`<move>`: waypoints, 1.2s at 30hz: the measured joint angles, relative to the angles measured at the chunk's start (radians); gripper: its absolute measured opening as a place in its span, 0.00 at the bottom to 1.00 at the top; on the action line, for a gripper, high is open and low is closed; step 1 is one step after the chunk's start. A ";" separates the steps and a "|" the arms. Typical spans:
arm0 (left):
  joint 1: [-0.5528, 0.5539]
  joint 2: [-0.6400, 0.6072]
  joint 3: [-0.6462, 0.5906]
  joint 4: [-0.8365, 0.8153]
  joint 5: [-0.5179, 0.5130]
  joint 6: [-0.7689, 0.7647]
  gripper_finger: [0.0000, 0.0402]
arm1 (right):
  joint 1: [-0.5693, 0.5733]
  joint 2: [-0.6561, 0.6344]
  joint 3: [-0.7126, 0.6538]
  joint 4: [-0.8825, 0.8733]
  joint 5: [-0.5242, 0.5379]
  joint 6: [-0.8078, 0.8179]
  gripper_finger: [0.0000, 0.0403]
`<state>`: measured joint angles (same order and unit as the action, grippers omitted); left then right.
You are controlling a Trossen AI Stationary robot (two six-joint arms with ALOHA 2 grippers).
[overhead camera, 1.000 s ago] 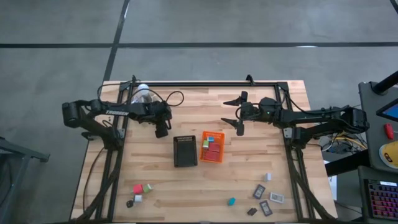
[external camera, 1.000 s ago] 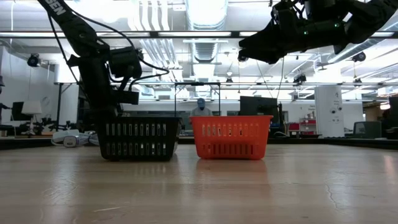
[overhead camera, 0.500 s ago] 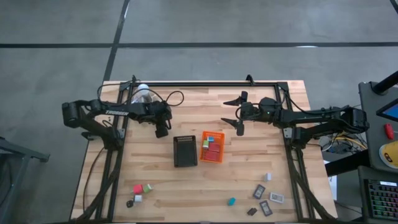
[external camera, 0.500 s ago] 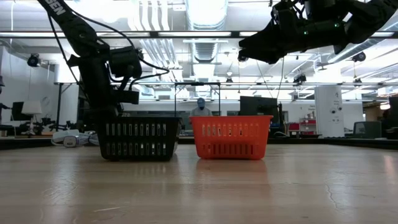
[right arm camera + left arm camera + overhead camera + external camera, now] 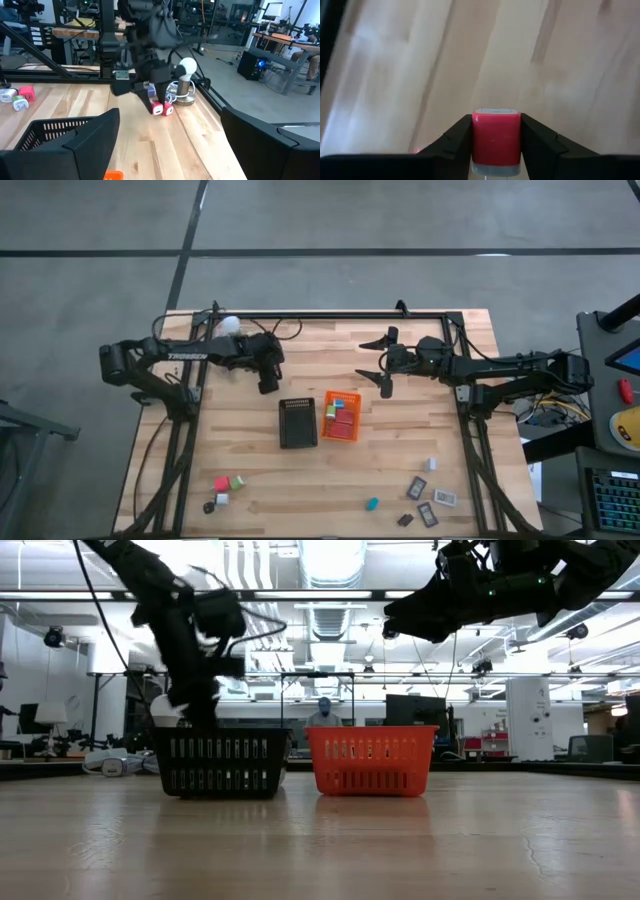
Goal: Pick & Place Office items
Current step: Put the bottom light pink charger adapter into the orange bin
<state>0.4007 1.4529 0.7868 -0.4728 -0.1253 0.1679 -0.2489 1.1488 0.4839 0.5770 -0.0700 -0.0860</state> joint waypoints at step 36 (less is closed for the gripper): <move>-0.455 0.226 0.272 0.420 0.073 -0.188 0.34 | -0.001 0.000 0.000 0.000 0.000 0.000 0.85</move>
<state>-0.0544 1.6788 1.0593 -0.0524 -0.0521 -0.0202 -0.2497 1.1492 0.4839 0.5770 -0.0700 -0.0860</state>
